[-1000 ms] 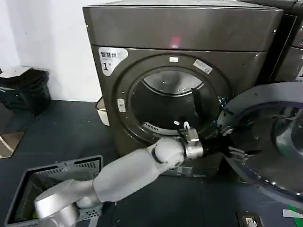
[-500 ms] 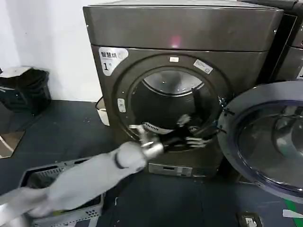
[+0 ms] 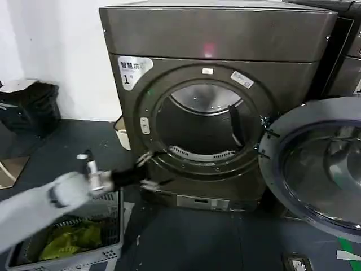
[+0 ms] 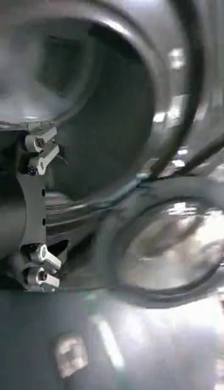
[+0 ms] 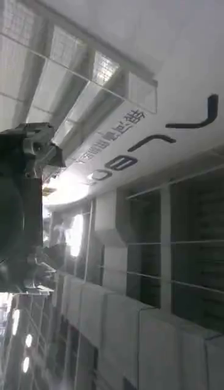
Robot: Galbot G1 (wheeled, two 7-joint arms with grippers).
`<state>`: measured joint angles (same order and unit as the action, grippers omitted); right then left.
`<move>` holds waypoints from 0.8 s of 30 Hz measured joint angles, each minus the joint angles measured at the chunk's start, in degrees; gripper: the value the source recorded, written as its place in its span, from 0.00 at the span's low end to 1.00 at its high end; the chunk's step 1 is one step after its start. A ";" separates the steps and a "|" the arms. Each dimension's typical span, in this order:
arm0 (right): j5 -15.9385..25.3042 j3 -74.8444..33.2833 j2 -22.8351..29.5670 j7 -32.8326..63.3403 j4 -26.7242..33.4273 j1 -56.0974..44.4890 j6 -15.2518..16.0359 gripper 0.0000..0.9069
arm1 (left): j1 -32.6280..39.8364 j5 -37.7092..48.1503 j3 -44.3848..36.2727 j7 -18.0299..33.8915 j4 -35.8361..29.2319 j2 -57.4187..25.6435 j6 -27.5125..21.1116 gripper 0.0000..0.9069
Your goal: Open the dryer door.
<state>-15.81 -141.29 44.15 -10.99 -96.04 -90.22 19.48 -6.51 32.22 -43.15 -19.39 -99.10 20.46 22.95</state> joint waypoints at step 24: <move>-0.26 4.36 0.14 -1.48 -1.24 3.60 1.03 1.00 | -16.11 -18.53 11.04 -8.20 6.01 -19.54 -15.82 1.00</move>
<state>-16.07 -136.92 44.29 -12.47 -97.27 -86.62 20.51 -22.62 13.69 -32.11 -27.59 -93.10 0.92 7.13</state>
